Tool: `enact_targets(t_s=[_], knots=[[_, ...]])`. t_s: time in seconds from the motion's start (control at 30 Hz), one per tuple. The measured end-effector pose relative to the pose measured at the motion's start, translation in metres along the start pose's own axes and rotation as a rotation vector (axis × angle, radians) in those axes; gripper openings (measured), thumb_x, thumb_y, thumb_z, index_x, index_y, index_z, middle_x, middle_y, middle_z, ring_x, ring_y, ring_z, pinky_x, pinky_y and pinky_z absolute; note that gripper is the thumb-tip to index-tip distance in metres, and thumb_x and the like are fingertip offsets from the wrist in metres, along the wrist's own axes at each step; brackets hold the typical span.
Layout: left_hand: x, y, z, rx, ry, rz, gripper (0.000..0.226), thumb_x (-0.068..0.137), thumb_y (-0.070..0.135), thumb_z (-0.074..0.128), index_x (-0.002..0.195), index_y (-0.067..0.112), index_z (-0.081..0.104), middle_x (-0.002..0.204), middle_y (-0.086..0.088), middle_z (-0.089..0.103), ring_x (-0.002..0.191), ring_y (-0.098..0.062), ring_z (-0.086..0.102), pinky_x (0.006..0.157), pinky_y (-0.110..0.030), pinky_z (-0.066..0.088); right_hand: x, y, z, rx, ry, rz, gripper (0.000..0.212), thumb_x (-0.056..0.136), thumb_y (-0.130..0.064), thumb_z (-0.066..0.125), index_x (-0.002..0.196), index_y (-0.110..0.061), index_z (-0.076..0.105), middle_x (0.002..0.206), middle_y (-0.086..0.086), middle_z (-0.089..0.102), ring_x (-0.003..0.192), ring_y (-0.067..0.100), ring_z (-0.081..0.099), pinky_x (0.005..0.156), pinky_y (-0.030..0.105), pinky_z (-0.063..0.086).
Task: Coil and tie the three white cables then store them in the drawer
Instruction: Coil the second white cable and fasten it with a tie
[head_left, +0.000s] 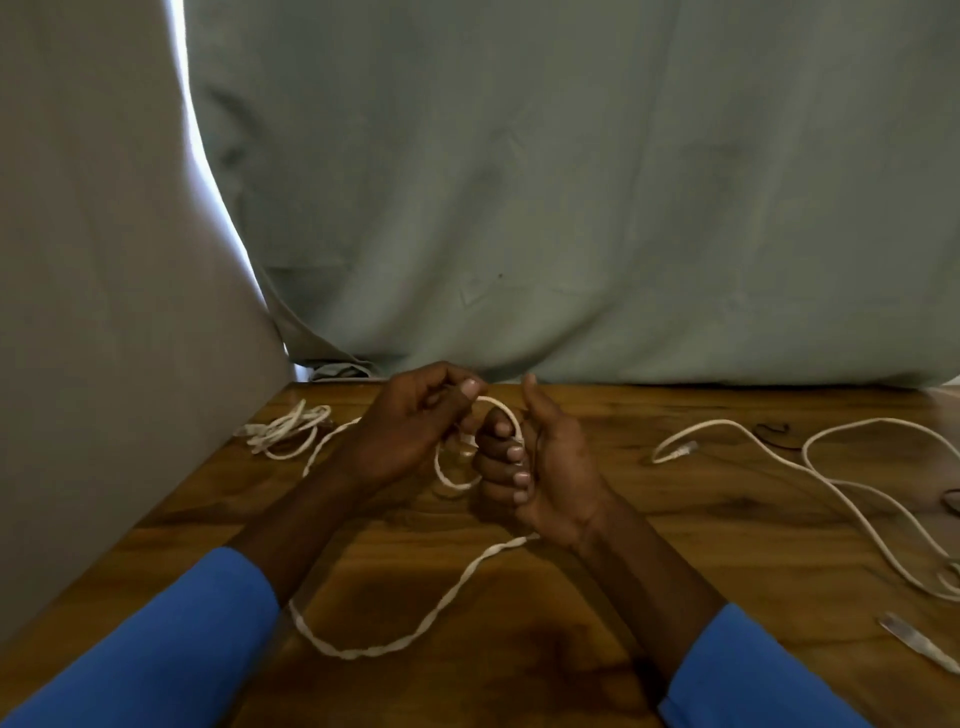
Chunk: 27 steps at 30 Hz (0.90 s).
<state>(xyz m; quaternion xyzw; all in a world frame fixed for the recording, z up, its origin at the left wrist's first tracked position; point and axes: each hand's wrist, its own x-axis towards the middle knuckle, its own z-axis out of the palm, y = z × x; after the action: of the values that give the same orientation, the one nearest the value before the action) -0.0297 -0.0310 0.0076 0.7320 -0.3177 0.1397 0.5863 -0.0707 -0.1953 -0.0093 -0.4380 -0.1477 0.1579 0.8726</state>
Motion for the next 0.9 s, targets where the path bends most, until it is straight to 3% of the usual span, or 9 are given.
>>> enact_targets(t_s=[0.1, 0.23, 0.3, 0.37, 0.43, 0.53, 0.63, 0.77, 0.9], knots=[[0.010, -0.003, 0.015, -0.105, 0.136, -0.007, 0.032, 0.090, 0.036, 0.066, 0.093, 0.005, 0.068, 0.056, 0.000, 0.051, 0.048, -0.011, 0.044, 0.045, -0.024, 0.042, -0.003, -0.006, -0.006, 0.061, -0.151, 0.014, 0.049, 0.107, -0.043, 0.037, 0.067, -0.018, 0.054, 0.049, -0.007, 0.034, 0.040, 0.007, 0.034, 0.040, 0.021, 0.026], [0.011, -0.016, 0.042, -0.232, 0.133, -0.077, 0.037, 0.096, 0.041, 0.059, 0.097, 0.006, 0.069, 0.069, -0.007, 0.061, 0.056, -0.012, 0.054, 0.049, -0.024, 0.042, -0.003, -0.012, -0.002, 0.208, -0.159, -0.102, 0.044, 0.108, -0.030, 0.037, 0.077, -0.014, 0.064, 0.049, -0.006, 0.044, 0.043, 0.008, 0.043, 0.042, 0.023, 0.040], [0.004, -0.021, 0.053, -0.249, 0.050, -0.106, 0.020, 0.105, 0.023, 0.056, 0.099, 0.011, 0.071, 0.074, -0.002, 0.070, 0.064, -0.010, 0.062, 0.054, -0.023, 0.046, -0.003, -0.015, 0.001, 0.244, -0.060, -0.186, 0.041, 0.103, -0.027, 0.044, 0.081, -0.008, 0.073, 0.057, -0.001, 0.061, 0.048, 0.012, 0.060, 0.047, 0.026, 0.053], [-0.001, -0.027, 0.057, -0.151, 0.010, -0.104, 0.025, 0.099, -0.002, 0.053, 0.097, 0.012, 0.073, 0.077, 0.001, 0.074, 0.071, -0.009, 0.066, 0.062, -0.024, 0.049, -0.002, -0.016, 0.001, 0.230, 0.000, -0.248, 0.039, 0.098, -0.023, 0.048, 0.085, -0.003, 0.080, 0.079, 0.010, 0.077, 0.068, 0.021, 0.077, 0.061, 0.032, 0.064], [-0.002, -0.027, 0.058, -0.116, -0.018, -0.117, 0.026, 0.095, 0.002, 0.056, 0.097, 0.018, 0.076, 0.079, 0.000, 0.076, 0.072, -0.012, 0.066, 0.065, -0.032, 0.050, 0.000, -0.020, -0.003, 0.229, -0.002, -0.298, 0.040, 0.100, -0.019, 0.046, 0.095, 0.002, 0.080, 0.103, 0.019, 0.078, 0.093, 0.030, 0.078, 0.076, 0.037, 0.065], [-0.004, -0.025, 0.057, -0.162, -0.100, -0.127, 0.023, 0.102, 0.013, 0.060, 0.102, 0.029, 0.076, 0.073, -0.002, 0.067, 0.065, -0.016, 0.058, 0.061, -0.036, 0.044, 0.001, -0.030, -0.008, 0.253, 0.011, -0.385, 0.039, 0.103, -0.015, 0.043, 0.108, 0.006, 0.076, 0.121, 0.024, 0.072, 0.108, 0.034, 0.074, 0.091, 0.040, 0.062], [-0.004, -0.025, 0.055, -0.122, -0.168, -0.133, 0.018, 0.101, 0.013, 0.063, 0.110, 0.023, 0.076, 0.080, -0.007, 0.070, 0.071, -0.019, 0.063, 0.067, -0.042, 0.053, 0.000, -0.043, -0.014, 0.248, 0.045, -0.489, 0.037, 0.098, -0.016, 0.047, 0.112, 0.005, 0.074, 0.125, 0.023, 0.071, 0.112, 0.033, 0.073, 0.096, 0.039, 0.060], [-0.009, -0.019, 0.057, -0.065, -0.254, -0.092, 0.012, 0.098, 0.010, 0.066, 0.101, 0.020, 0.073, 0.088, -0.001, 0.073, 0.083, -0.017, 0.071, 0.078, -0.039, 0.062, 0.001, -0.053, -0.016, 0.165, 0.125, -0.583, 0.033, 0.108, -0.015, 0.039, 0.122, 0.002, 0.063, 0.122, 0.020, 0.073, 0.110, 0.030, 0.074, 0.095, 0.038, 0.061], [-0.009, -0.018, 0.054, 0.219, -0.240, -0.012, 0.014, 0.097, 0.020, 0.067, 0.101, 0.033, 0.068, 0.095, 0.013, 0.070, 0.093, -0.001, 0.065, 0.081, -0.030, 0.055, -0.002, -0.073, -0.016, 0.043, 0.191, -0.665, 0.032, 0.111, -0.016, 0.036, 0.124, 0.001, 0.059, 0.116, 0.018, 0.075, 0.109, 0.030, 0.074, 0.092, 0.036, 0.062]])
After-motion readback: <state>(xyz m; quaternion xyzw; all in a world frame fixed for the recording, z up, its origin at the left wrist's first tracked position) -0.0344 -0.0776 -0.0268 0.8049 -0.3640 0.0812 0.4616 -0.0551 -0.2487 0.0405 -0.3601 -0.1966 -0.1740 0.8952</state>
